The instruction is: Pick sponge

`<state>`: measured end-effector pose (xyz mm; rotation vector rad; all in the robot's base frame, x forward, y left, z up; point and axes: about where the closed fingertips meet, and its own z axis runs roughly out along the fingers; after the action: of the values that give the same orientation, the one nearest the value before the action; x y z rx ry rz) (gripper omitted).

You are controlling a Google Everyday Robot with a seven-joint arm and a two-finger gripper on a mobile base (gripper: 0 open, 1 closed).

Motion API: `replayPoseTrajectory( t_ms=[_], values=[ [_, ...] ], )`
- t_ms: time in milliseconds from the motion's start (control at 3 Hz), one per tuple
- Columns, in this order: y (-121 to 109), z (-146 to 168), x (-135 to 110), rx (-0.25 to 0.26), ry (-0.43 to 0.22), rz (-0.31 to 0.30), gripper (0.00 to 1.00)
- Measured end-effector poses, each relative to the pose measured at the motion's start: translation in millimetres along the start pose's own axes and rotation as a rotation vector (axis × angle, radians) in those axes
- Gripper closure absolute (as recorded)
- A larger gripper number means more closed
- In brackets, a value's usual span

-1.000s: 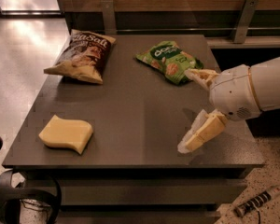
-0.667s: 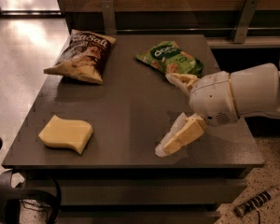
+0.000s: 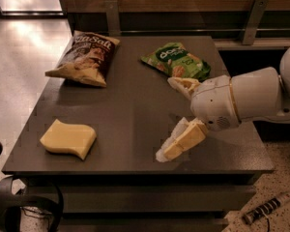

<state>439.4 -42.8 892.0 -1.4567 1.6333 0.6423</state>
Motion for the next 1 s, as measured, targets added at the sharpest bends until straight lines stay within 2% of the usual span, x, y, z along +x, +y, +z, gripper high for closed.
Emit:
replayPoseTrajectory(
  t_ms=[333, 667, 1000],
  values=[
    [1, 38, 4, -0.035, -0.031, 0.016, 0.00],
    [7, 87, 3, -0.076, -0.107, 0.025, 0.00],
    [16, 109, -5, -0.101, -0.179, 0.024, 0.00]
  ],
)
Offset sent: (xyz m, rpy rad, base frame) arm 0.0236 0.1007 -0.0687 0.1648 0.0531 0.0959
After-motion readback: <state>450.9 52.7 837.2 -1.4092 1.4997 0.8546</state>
